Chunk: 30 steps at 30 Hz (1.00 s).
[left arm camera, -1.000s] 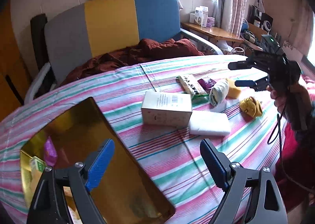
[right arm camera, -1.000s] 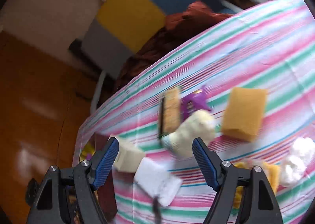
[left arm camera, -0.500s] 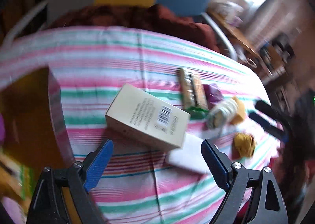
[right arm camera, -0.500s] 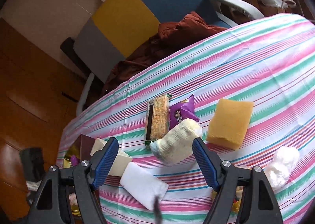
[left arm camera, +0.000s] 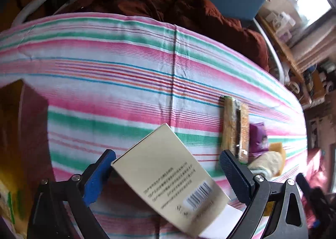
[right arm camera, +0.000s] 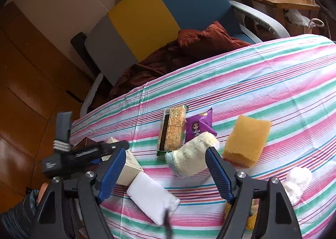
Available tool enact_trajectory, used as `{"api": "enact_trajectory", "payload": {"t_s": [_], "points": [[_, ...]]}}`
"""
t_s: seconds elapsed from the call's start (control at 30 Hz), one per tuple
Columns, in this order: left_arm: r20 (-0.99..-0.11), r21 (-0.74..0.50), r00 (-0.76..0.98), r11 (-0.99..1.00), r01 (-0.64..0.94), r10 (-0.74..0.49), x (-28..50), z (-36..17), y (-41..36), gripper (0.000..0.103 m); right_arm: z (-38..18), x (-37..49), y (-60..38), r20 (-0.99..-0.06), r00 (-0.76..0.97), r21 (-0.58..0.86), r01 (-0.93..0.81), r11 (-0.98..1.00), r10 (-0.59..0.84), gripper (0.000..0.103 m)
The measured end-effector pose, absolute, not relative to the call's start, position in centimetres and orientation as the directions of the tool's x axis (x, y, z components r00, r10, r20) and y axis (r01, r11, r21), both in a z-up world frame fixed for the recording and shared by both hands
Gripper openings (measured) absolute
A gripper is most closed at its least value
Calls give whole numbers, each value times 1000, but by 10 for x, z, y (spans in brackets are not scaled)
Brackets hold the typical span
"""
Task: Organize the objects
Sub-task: 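Grasp the beige medicine box with the left gripper while the right approaches the white foam block, then grasp the white foam block with the right gripper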
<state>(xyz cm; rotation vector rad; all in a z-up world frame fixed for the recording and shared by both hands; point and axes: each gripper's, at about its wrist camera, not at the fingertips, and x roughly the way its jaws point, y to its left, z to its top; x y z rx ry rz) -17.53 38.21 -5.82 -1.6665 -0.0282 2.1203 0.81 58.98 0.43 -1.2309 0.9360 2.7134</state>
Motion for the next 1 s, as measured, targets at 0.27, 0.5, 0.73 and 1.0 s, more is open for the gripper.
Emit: {"api": "enact_trajectory", "payload": {"t_s": [0.27,0.5,0.73,1.0], "points": [[-913,-238,-197,-857,-458,358,-165,-63,370,84,-4,0,576,-750,-625,438,-224,-871,-217,79],[-915,-214,-203,-845,-489,349,-162,-62,354,60,-35,-16,519,-873,-440,260,-57,-964,-209,79],[-915,-213,-193,-828,-519,356,-151,-60,350,69,-60,-21,475,-924,-363,91,84,-992,-116,84],[-911,-166,-214,-790,-590,352,-127,-53,345,73,-70,-26,471,-922,-376,54,102,-993,-89,96]]}}
